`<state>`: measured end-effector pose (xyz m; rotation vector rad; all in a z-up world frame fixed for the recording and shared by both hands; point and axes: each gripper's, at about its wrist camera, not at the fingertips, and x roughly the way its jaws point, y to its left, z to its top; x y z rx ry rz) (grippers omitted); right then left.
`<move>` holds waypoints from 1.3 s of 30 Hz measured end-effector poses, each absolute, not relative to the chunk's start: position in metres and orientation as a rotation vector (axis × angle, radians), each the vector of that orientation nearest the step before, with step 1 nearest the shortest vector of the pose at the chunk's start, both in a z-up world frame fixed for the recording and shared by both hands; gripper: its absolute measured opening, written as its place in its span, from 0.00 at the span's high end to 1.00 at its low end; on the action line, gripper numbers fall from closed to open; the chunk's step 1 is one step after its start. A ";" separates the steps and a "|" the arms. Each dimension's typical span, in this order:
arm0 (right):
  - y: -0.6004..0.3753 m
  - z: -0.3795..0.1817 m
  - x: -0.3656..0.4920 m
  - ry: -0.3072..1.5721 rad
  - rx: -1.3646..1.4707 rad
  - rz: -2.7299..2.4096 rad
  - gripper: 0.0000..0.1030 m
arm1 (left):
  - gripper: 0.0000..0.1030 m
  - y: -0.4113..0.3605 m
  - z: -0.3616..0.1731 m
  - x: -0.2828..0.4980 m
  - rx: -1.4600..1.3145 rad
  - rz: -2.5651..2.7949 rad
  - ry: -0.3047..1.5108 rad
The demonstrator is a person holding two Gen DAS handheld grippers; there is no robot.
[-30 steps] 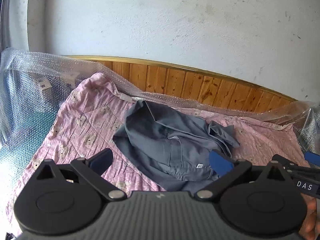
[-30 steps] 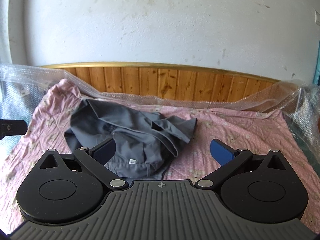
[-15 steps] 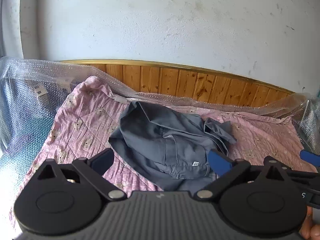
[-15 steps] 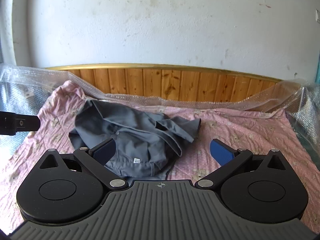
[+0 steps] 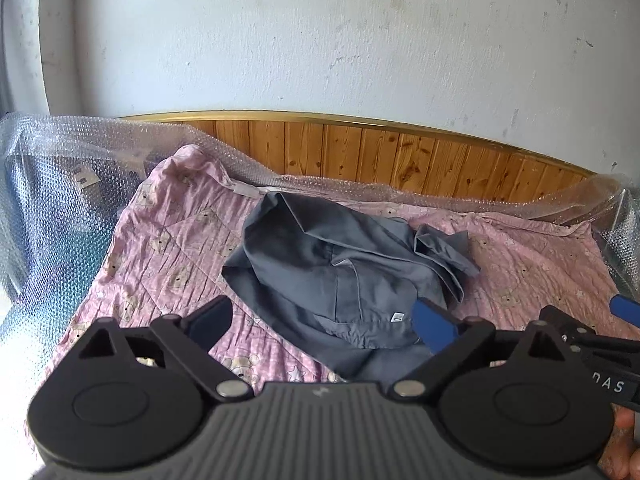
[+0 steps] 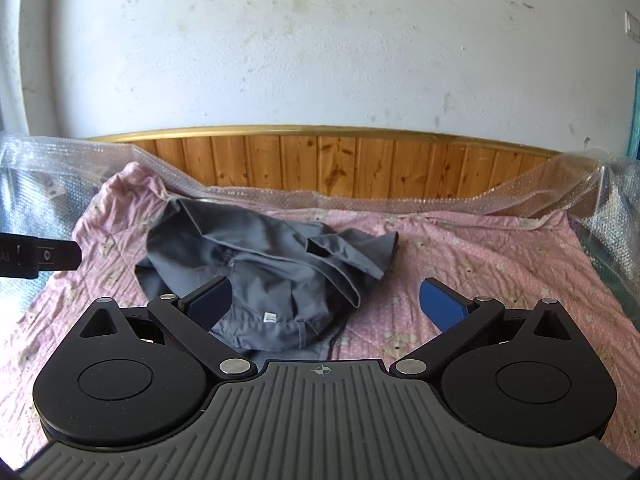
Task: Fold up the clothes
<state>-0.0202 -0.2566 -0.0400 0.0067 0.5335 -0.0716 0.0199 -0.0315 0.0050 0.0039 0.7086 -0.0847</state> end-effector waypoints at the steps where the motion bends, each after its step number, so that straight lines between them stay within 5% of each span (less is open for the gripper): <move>1: -0.257 -0.040 -0.020 0.534 0.007 -0.072 0.05 | 0.07 -0.031 0.004 0.020 0.003 -0.084 0.713; 6: -0.254 -0.042 -0.018 0.541 0.012 -0.062 0.19 | 0.25 -0.029 -0.002 0.022 0.001 -0.086 0.738; 8: -0.253 -0.044 -0.016 0.552 0.020 -0.047 0.33 | 0.48 -0.028 -0.003 0.021 0.005 -0.098 0.740; 11: -0.252 -0.048 -0.013 0.578 0.047 -0.016 0.73 | 0.81 -0.029 -0.004 0.021 0.014 -0.113 0.743; 13: -0.252 -0.051 -0.012 0.593 0.068 0.006 0.97 | 0.90 -0.030 -0.005 0.021 0.023 -0.119 0.743; 15: -0.250 -0.053 -0.011 0.591 0.078 0.020 1.00 | 0.99 -0.030 -0.006 0.021 0.028 -0.122 0.740; 25: -0.245 -0.067 0.002 0.632 0.064 0.014 1.00 | 1.00 -0.023 -0.012 0.031 0.017 -0.111 0.754; 27: -0.245 -0.071 0.007 0.642 0.065 0.001 0.88 | 0.95 -0.020 -0.015 0.036 0.008 -0.101 0.766; 28: -0.247 -0.075 0.011 0.649 0.065 -0.003 0.71 | 0.74 -0.018 -0.017 0.039 -0.011 -0.098 0.778; 29: -0.250 -0.082 0.017 0.659 0.064 -0.005 0.54 | 0.31 -0.014 -0.019 0.041 -0.043 -0.098 0.784; 30: -0.253 -0.088 0.023 0.669 0.064 -0.008 0.23 | 0.11 -0.009 -0.021 0.043 -0.076 -0.099 0.787; 31: -0.256 -0.095 0.028 0.679 0.063 -0.010 0.08 | 0.00 -0.004 -0.022 0.042 -0.115 -0.090 0.771; 39: -0.276 -0.145 0.086 0.752 0.040 -0.024 0.07 | 0.00 0.039 -0.069 0.042 -0.313 -0.020 0.878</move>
